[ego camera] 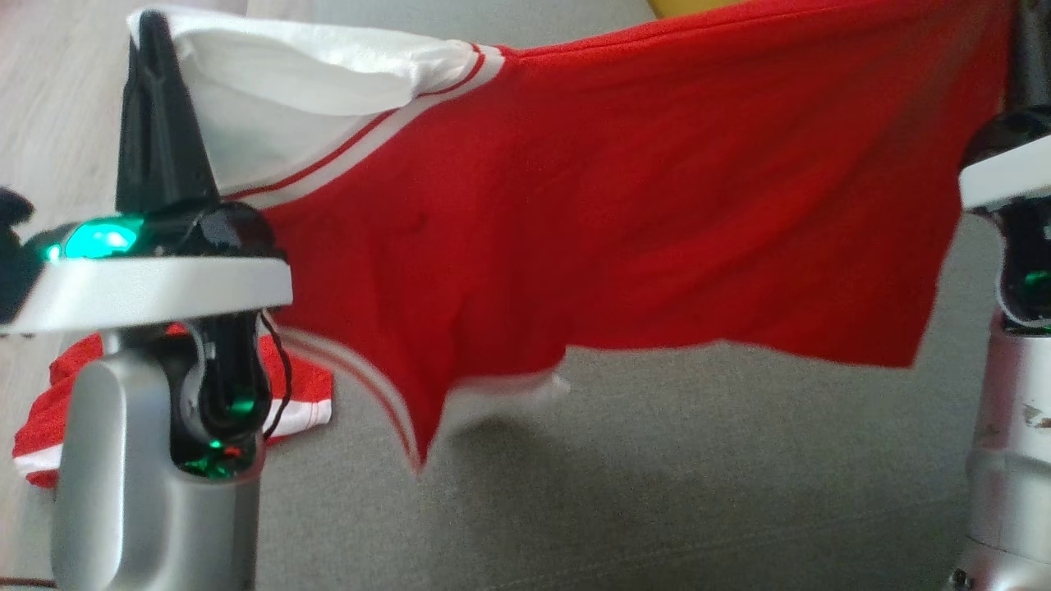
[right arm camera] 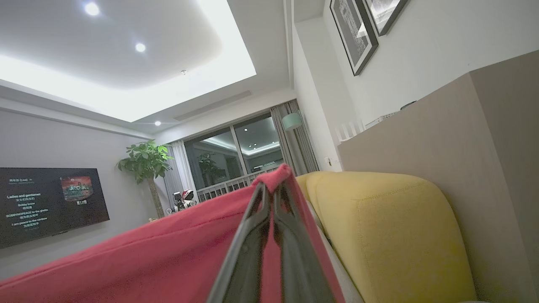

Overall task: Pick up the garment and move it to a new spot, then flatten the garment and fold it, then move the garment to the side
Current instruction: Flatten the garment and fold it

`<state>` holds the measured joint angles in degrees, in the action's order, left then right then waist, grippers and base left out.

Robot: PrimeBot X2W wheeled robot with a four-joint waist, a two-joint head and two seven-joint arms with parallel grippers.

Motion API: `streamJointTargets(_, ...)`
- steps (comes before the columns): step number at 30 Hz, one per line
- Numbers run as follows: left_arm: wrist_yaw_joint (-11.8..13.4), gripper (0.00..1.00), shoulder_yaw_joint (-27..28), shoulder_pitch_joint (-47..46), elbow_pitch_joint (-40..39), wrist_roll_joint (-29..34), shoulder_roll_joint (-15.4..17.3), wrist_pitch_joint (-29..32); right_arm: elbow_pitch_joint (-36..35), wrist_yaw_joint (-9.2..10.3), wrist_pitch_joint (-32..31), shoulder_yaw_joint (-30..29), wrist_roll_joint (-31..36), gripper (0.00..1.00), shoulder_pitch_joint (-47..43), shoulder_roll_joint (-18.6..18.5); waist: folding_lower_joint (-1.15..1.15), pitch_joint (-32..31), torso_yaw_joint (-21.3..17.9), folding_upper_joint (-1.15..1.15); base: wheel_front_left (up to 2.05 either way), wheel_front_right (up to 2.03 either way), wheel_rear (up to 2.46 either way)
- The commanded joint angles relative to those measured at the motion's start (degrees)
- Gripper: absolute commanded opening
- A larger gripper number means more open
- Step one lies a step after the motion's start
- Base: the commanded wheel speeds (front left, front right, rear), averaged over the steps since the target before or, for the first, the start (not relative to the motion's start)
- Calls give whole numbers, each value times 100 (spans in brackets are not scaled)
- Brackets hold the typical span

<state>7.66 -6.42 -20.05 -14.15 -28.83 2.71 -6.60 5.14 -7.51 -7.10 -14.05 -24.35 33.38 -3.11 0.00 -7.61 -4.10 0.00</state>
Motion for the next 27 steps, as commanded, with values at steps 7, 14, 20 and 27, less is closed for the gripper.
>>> streamJointTargets(7,222,0,282,-879,-176,118,344,625,-467,2,-605,-93,234,0,288,24,0,182,-89,0,0,0,0)
streamJointTargets(14,-315,0,83,-2587,1558,212,1080,1387,1063,2,-853,-80,782,0,1827,24,0,1371,-206,0,0,0,0)
streamJointTargets(20,-672,0,-168,-4467,2960,561,1321,1277,2593,2,-456,-442,1165,0,3736,24,0,2522,-125,0,0,0,0)
streamJointTargets(27,-671,0,-448,-6627,4559,1228,1218,-3,4033,2,1630,-679,2044,0,5799,24,0,3290,54,0,0,0,0)
